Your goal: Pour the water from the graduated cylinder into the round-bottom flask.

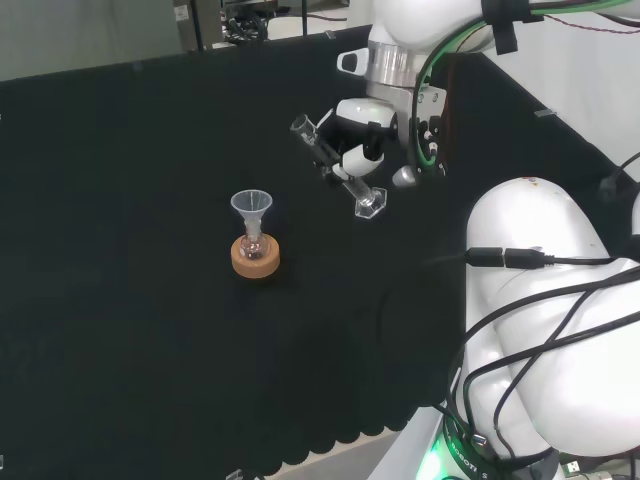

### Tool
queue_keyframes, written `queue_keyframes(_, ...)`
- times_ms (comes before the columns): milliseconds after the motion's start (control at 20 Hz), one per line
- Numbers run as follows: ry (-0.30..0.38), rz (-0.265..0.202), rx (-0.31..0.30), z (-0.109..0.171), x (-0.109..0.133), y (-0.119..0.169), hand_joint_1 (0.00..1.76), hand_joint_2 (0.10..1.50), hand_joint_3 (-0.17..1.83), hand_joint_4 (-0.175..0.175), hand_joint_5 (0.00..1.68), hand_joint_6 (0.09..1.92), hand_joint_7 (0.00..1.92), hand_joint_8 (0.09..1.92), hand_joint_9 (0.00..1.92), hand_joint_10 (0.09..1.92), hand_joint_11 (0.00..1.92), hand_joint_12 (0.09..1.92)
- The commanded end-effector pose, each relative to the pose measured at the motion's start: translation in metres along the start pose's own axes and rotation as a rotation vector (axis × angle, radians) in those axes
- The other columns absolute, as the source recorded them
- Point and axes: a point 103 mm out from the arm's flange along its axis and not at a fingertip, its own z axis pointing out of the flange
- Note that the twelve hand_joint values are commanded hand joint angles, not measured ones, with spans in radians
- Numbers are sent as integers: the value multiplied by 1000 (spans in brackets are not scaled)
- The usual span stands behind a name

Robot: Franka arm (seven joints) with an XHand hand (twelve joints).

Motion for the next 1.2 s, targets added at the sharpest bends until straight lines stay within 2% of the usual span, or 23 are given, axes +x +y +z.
queue_keyframes(50,-48,32,72,9,6,-9,1107,1130,-2,-54,954,1041,1137,468,1364,91,1071,928)
queue_keyframes(150,-67,45,95,10,6,-10,1107,1129,-2,-54,954,1039,1140,467,1365,90,1073,927)
queue_keyframes(250,-82,51,117,12,5,-8,1202,1120,6,-133,948,1033,1041,822,1373,87,1079,920)
queue_keyframes(300,-99,55,132,12,5,-7,1227,1121,6,-154,943,1036,1010,925,1376,87,1082,921)
queue_keyframes(400,-129,58,166,12,6,-4,1247,1122,5,-171,939,1039,984,1009,1381,87,1086,922)
queue_keyframes(700,-217,88,254,10,7,6,1252,1123,3,-175,938,1040,977,1034,1388,87,1094,925)
queue_keyframes(1200,-304,90,360,7,7,10,1253,1122,1,-175,941,1035,981,1029,1395,87,1112,925)
